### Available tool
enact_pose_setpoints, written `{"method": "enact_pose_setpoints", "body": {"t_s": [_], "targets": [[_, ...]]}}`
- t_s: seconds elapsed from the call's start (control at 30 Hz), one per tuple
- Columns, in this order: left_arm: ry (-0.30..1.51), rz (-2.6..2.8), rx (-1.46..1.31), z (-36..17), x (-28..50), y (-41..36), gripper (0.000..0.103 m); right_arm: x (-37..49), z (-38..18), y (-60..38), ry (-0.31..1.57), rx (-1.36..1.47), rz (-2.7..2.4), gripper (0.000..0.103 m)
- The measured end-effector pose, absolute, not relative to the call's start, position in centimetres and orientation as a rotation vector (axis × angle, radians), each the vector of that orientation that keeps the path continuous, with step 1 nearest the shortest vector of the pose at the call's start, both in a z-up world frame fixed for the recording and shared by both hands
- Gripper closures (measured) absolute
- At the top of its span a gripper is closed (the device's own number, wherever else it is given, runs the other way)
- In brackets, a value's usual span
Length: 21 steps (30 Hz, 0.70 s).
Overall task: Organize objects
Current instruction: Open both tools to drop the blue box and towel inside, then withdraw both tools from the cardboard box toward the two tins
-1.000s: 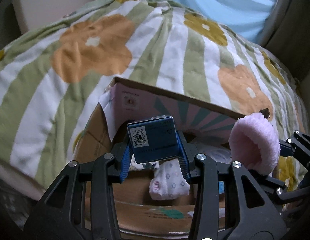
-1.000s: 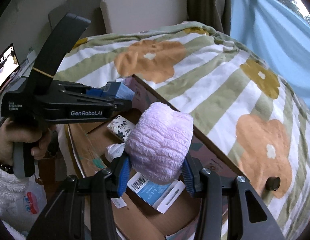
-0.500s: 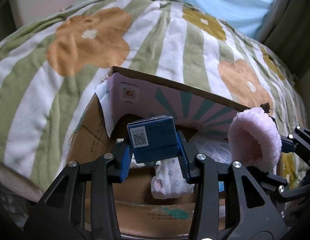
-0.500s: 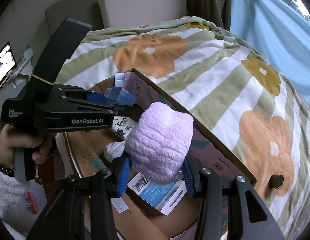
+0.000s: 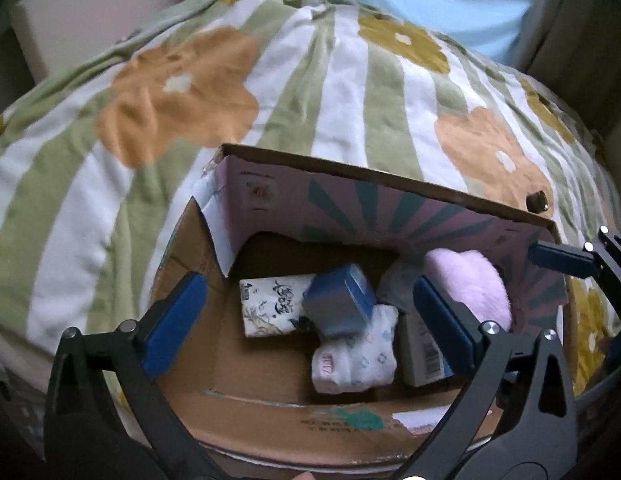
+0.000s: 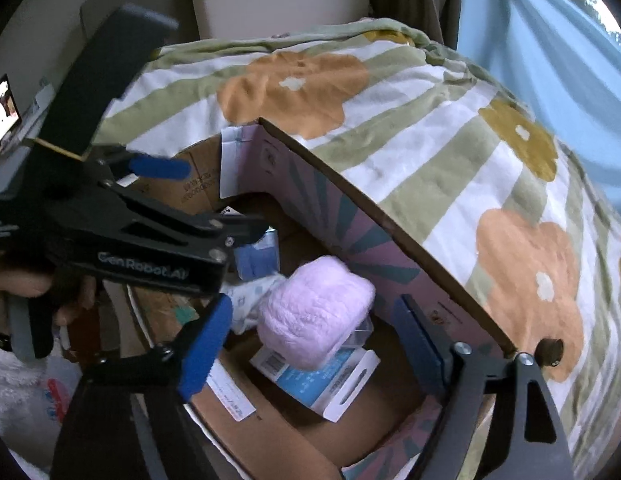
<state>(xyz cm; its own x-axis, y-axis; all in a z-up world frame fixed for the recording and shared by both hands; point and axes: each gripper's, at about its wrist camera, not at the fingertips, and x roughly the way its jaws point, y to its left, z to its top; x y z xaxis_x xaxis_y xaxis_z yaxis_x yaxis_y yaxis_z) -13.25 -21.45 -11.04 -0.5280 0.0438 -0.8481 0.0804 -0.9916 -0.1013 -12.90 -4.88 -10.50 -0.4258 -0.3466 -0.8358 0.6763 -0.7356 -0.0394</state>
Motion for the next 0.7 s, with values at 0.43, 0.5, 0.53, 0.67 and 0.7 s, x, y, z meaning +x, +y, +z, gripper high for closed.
{"method": "enact_pose_setpoints", "body": {"t_s": [0.43, 0.5, 0.53, 0.67, 0.7], "targets": [[0.183, -2.713, 1.533, -11.1, -12.3, -21.2, 0.000, -12.5, -10.2, -4.1, 0.457, 1.169, -2.189, 0.021], [0.189, -2.714, 1.530, -10.9, -12.2, -21.2, 0.000, -12.4, -10.1, -3.9, 0.446, 1.170, -2.189, 0.021], [0.195, -2.717, 1.526, -10.8, -12.0, -21.1, 0.000, -12.4, -10.1, -3.9, 0.445, 1.170, -2.190, 0.021], [0.202, -2.724, 1.520, -10.5, -11.8, -20.9, 0.000, -12.0, -9.9, -3.8, 0.460, 1.157, -2.193, 0.021], [0.198, -2.722, 1.517, -10.4, -11.8, -20.8, 0.000, -11.8, -9.8, -3.8, 0.466, 1.151, -2.192, 0.021]]}}
